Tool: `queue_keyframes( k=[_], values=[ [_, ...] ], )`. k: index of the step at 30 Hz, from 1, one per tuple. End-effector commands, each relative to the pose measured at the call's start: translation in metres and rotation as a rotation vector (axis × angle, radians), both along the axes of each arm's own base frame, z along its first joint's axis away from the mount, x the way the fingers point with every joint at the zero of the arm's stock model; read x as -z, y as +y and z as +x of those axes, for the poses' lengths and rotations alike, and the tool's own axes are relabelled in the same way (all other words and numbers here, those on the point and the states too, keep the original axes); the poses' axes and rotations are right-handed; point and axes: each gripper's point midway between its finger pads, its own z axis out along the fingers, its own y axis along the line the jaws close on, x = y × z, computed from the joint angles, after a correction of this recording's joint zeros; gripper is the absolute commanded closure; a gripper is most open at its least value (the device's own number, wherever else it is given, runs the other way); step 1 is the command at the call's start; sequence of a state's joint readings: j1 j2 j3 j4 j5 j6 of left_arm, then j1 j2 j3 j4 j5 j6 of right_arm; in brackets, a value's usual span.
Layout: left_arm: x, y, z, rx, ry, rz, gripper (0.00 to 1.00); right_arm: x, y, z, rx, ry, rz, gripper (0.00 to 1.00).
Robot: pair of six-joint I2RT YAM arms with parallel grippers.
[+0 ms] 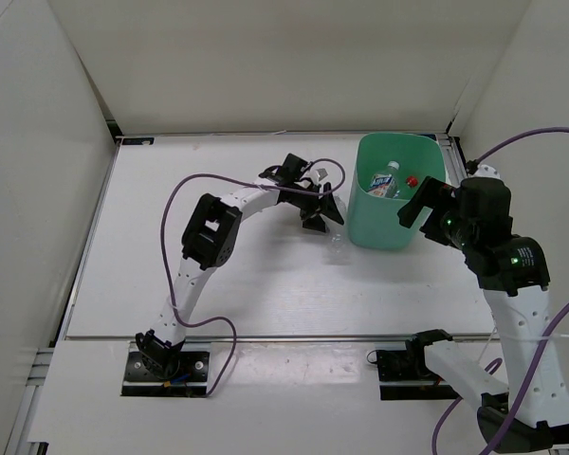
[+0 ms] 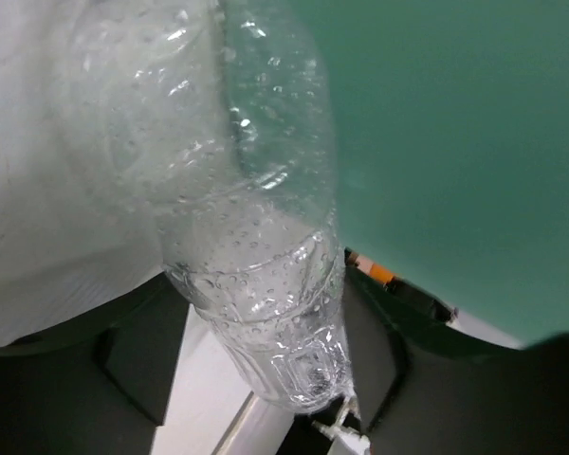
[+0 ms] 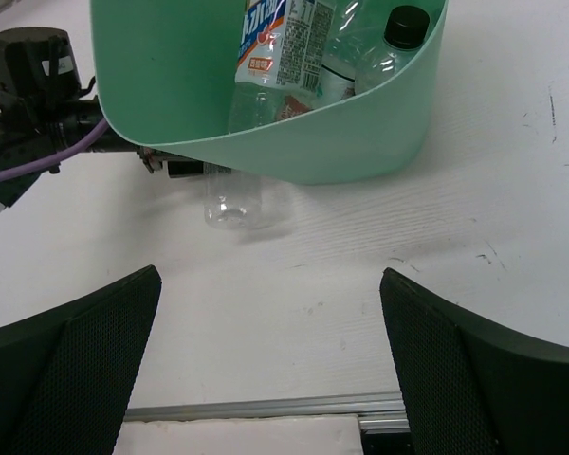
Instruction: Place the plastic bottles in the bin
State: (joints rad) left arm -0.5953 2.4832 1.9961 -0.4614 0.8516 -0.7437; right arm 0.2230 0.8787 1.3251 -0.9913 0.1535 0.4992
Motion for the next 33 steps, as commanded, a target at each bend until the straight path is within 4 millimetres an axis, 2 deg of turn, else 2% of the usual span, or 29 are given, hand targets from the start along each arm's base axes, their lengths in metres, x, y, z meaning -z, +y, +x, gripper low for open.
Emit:
queue_keyframes(
  k=[1,4,5,6,8,9,11,12,14,15,17,18,19,20,21,22,24,25,27,28,29,31,33],
  values=[
    [-0.016,-0.003,-0.017,0.062,0.025,-0.060,0.30,-0.004,0.003,0.004,0.011,-0.024,0.031,0.00],
    [-0.019,0.010,-0.024,0.055,0.073,-0.061,0.38,-0.002,0.001,0.002,0.025,-0.025,0.033,0.00],
    [-0.036,0.017,-0.022,0.048,0.043,-0.076,0.41,0.000,-0.001,0.000,0.033,-0.028,0.028,0.00],
    [-0.034,0.022,-0.028,0.041,0.054,-0.059,0.41,0.001,-0.001,-0.002,0.040,-0.027,0.038,0.00],
    [-0.049,0.040,-0.018,0.005,-0.007,-0.054,0.45,-0.001,-0.003,-0.003,0.053,-0.038,0.043,0.00],
    [-0.070,0.045,-0.019,-0.019,-0.071,-0.046,0.45,0.001,-0.003,-0.006,0.059,-0.038,0.053,0.00],
    [-0.098,0.062,-0.003,-0.085,-0.147,-0.047,0.45,0.000,-0.005,-0.010,0.074,-0.052,0.064,0.00],
    [-0.130,0.064,0.002,-0.117,-0.230,-0.059,0.45,0.002,-0.005,-0.011,0.080,-0.042,0.069,0.00],
    [-0.164,0.076,0.019,-0.180,-0.318,-0.068,0.44,-0.001,-0.008,-0.017,0.095,-0.066,0.082,0.00],
    [-0.199,0.077,0.028,-0.219,-0.405,-0.085,0.44,-0.001,-0.009,-0.021,0.101,-0.074,0.093,0.00],
    [-0.235,0.075,0.039,-0.250,-0.482,-0.122,0.42,0.001,-0.011,-0.022,0.116,-0.076,0.095,0.00],
    [-0.272,0.069,0.043,-0.252,-0.570,-0.171,0.42,0.002,-0.013,-0.024,0.125,-0.082,0.091,0.00],
    [-0.292,0.066,0.042,-0.246,-0.629,-0.194,0.42,0.002,-0.015,-0.027,0.138,-0.080,0.093,0.00],
    [-0.307,0.063,0.041,-0.229,-0.714,-0.204,0.40,0.002,-0.017,-0.027,0.151,-0.082,0.095,0.00],
    [-0.315,0.052,0.036,-0.211,-0.752,-0.214,0.38,0.001,-0.019,-0.029,0.162,-0.081,0.088,0.00],
    [-0.330,0.046,0.039,-0.219,-0.810,-0.228,0.36,0.002,-0.025,-0.029,0.195,-0.077,0.081,0.00],
    [-0.338,0.026,0.035,-0.189,-0.855,-0.252,0.36,-0.001,-0.031,-0.032,0.219,-0.088,0.067,0.00],
    [-0.339,0.017,0.042,-0.203,-0.874,-0.254,0.38,-0.004,-0.033,-0.032,0.228,-0.099,0.065,0.00],
    [-0.339,0.003,0.046,-0.210,-0.906,-0.254,0.38,-0.012,-0.035,-0.033,0.235,-0.120,0.057,0.00],
    [-0.338,-0.010,0.041,-0.201,-0.920,-0.257,0.38,-0.015,-0.036,-0.033,0.222,-0.129,0.039,0.00],
    [-0.339,-0.018,0.048,-0.232,-0.941,-0.250,0.38,-0.022,-0.037,-0.034,0.222,-0.148,0.045,0.00],
    [-0.337,-0.037,0.043,-0.226,-0.982,-0.249,0.36,-0.027,-0.039,-0.035,0.223,-0.163,0.033,0.00],
    [-0.326,-0.049,0.045,-0.245,-0.985,-0.232,0.32,-0.031,-0.041,-0.035,0.226,-0.175,0.024,0.00]
  ],
)
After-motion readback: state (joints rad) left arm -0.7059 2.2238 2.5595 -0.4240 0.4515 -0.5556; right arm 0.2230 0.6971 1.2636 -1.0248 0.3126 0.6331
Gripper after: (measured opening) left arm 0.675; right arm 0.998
